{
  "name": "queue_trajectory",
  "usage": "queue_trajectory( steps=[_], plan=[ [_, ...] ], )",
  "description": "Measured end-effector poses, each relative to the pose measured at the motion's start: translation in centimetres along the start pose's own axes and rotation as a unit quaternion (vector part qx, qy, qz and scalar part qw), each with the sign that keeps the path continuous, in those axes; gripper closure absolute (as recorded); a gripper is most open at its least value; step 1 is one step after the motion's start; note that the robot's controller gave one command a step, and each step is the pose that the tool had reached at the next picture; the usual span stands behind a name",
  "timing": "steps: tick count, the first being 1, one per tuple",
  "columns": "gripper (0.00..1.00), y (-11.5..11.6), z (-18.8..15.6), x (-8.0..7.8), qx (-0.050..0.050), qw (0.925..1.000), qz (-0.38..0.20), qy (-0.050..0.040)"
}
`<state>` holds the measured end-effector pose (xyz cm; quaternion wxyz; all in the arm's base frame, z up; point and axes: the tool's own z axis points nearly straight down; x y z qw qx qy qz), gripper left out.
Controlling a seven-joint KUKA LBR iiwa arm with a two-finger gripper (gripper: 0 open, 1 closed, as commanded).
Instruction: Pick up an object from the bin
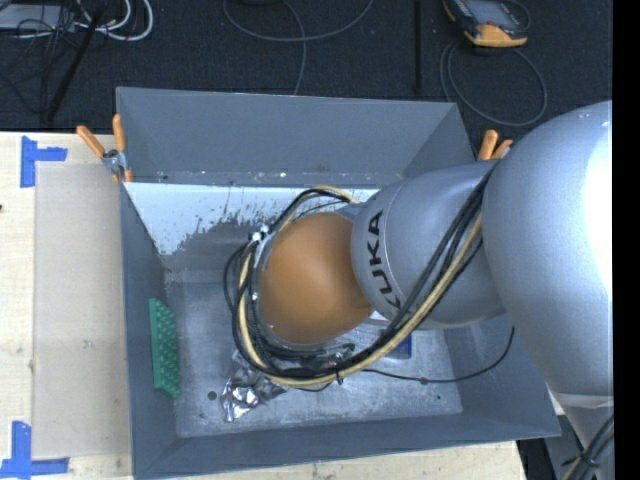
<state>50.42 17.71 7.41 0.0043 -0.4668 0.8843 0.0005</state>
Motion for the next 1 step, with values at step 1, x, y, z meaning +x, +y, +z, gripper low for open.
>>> queue_trajectory(
  steps=[1],
  plan=[
    [1.00, 0.29, -16.98, -1.43, 0.001, 0.9993, -0.037, 0.0003]
  ],
)
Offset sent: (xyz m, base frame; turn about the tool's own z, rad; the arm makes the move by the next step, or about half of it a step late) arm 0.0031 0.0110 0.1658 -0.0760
